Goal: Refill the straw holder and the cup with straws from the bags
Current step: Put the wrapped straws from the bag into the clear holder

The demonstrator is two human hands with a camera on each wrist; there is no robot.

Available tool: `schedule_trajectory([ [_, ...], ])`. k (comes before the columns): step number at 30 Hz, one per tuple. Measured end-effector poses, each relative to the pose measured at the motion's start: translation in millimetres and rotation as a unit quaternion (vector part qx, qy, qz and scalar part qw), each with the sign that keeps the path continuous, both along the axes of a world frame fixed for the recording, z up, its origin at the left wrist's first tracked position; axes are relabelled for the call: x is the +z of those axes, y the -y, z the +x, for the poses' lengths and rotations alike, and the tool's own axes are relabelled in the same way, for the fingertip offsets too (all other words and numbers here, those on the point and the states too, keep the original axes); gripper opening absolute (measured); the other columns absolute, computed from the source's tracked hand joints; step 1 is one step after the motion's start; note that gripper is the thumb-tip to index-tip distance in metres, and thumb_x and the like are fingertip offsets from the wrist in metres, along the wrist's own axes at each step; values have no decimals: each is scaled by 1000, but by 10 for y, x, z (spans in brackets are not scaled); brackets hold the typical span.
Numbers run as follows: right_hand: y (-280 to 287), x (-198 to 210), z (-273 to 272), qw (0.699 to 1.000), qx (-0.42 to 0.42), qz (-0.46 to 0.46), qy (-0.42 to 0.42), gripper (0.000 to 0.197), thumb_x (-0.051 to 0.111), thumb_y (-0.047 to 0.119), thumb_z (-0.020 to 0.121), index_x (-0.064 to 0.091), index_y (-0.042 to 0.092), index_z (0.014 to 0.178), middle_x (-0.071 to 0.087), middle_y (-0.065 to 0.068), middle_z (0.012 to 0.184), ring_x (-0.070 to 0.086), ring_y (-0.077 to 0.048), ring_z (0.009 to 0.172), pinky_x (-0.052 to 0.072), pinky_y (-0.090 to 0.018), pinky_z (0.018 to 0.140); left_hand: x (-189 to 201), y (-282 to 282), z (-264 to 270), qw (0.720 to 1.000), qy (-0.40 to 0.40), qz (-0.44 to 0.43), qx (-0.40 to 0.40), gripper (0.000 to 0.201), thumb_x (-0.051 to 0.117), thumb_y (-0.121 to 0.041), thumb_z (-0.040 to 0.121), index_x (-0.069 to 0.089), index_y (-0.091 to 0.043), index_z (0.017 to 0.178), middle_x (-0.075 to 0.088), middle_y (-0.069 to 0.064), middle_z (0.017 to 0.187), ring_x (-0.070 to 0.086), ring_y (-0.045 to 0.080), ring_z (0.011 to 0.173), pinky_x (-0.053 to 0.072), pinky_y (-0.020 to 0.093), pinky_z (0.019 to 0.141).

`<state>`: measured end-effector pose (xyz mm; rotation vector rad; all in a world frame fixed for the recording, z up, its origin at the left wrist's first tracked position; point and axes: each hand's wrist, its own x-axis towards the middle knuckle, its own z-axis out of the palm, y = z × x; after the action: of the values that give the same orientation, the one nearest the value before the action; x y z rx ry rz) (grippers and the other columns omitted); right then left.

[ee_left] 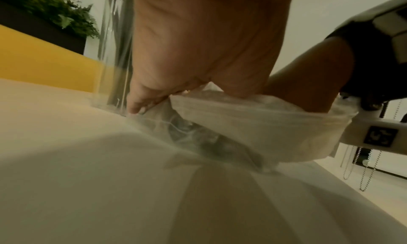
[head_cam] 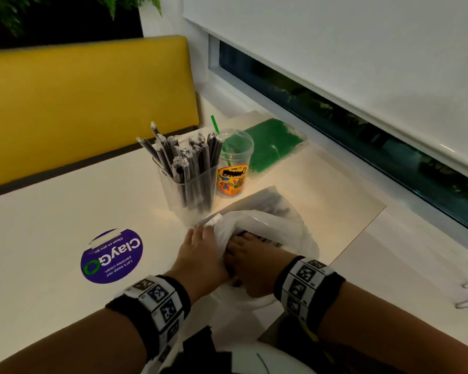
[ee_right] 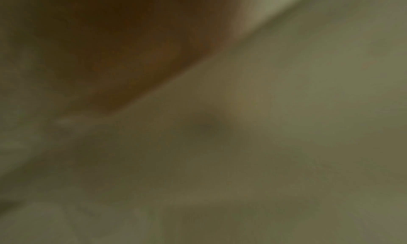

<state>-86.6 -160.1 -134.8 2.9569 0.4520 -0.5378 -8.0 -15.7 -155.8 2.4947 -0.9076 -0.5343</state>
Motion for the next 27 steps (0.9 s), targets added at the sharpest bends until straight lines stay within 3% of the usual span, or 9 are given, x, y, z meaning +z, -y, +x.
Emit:
schedule_trajectory([
  [3, -43, -47, 9, 1000, -3, 13, 24, 52, 57, 35, 93, 47, 21, 142, 41, -4, 151, 32, -28, 142, 19, -48, 120, -38, 5, -8, 999, 15, -32, -3, 92, 80, -32, 73, 29, -10, 146, 42, 9, 142, 37, 28, 136, 32, 34, 116],
  [6, -95, -55, 24, 992, -93, 88, 7, 50, 52, 23, 99, 39, 17, 148, 38, -5, 154, 29, -25, 145, 15, -40, 122, -36, -51, 30, 999, -3, -43, -18, 77, 71, -12, 80, 31, -16, 147, 47, 6, 140, 43, 24, 131, 35, 33, 112],
  [8, -73, -108, 38, 978, -126, 164, 12, 44, 53, 23, 99, 47, 21, 142, 47, -2, 148, 38, -21, 139, 20, -32, 119, -45, -80, 70, 999, -7, -42, -22, 71, 71, -14, 80, 38, -21, 142, 52, 2, 134, 49, 23, 125, 42, 35, 109],
  [12, 29, -123, 30, 978, -131, 144, 70, 43, 48, 51, 89, 59, 32, 126, 59, 8, 130, 53, -19, 123, 40, -42, 109, 30, -80, 205, 999, 1, -49, -22, 48, 63, -39, 81, 48, -39, 127, 63, -10, 115, 62, 19, 106, 54, 40, 90],
  [14, 71, -86, 51, 980, -117, 137, 84, 44, 58, 49, 86, 58, 31, 125, 60, 8, 128, 54, -18, 120, 43, -40, 108, 124, -65, 270, 998, 14, -15, -59, 53, 52, -48, 76, 44, -43, 128, 65, -7, 112, 63, 24, 100, 54, 42, 86],
  [19, 75, -57, 99, 989, -82, 85, 87, 41, 70, 36, 83, 63, 29, 122, 62, 7, 126, 54, -21, 122, 40, -39, 110, 204, 12, 382, 987, 86, 82, -108, 51, 36, -54, 67, 59, -28, 103, 62, 3, 93, 61, 31, 92, 52, 40, 80],
  [23, 47, -104, 71, 990, -67, 88, 93, 44, 70, 35, 83, 60, 29, 125, 61, 6, 128, 54, -20, 122, 42, -40, 109, 88, 2, 400, 979, 114, 31, -166, 43, 48, -36, 88, 62, -23, 127, 66, -1, 123, 57, 20, 118, 39, 33, 109],
  [25, 50, -154, 93, 989, -82, 93, 76, 47, 69, 37, 84, 56, 30, 129, 58, 7, 132, 52, -20, 125, 40, -41, 110, 158, 4, 358, 986, 76, -10, -147, 38, 58, -19, 88, 63, -17, 125, 68, 5, 119, 61, 22, 111, 45, 32, 100],
  [27, 56, -165, 108, 988, -94, 107, 52, 50, 68, 37, 86, 53, 31, 134, 55, 6, 137, 48, -21, 129, 36, -43, 113, 212, 10, 335, 991, 59, -25, -120, 39, 57, -17, 84, 62, -21, 122, 68, 3, 115, 63, 23, 105, 51, 37, 92],
])
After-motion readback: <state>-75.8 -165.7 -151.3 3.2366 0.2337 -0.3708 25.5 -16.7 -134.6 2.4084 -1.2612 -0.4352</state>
